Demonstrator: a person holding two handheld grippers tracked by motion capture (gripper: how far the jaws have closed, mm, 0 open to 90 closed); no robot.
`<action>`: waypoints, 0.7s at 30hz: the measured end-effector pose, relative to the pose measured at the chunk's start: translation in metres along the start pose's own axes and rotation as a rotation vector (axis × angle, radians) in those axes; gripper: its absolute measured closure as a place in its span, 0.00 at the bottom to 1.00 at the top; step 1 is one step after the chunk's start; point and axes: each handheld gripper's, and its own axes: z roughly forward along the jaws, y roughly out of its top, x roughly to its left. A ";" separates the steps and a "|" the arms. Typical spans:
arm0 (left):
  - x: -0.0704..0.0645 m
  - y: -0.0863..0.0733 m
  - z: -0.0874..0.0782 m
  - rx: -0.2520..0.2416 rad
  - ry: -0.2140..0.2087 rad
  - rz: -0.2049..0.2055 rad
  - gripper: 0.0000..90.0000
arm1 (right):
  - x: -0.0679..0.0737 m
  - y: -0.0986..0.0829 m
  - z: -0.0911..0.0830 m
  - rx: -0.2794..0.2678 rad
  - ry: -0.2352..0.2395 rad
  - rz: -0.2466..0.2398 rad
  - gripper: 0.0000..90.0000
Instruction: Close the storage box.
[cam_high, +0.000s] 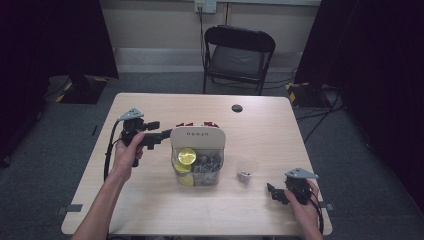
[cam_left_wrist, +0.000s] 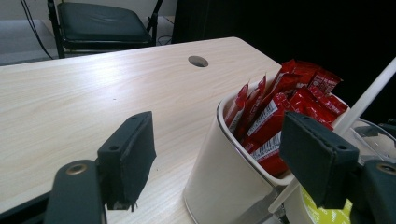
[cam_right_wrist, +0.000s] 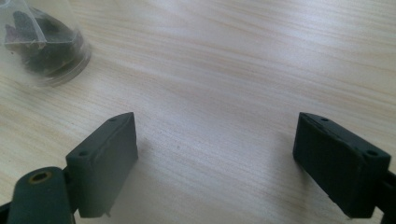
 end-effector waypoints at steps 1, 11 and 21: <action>0.000 0.000 0.000 0.000 -0.001 0.000 0.30 | 0.000 0.000 0.000 0.000 0.000 0.000 0.15; -0.002 0.001 -0.003 -0.020 -0.029 -0.009 0.29 | 0.000 0.000 0.000 0.000 0.000 0.000 0.15; -0.002 0.004 -0.002 -0.018 -0.048 -0.022 0.26 | 0.000 0.000 0.000 0.000 0.002 -0.001 0.15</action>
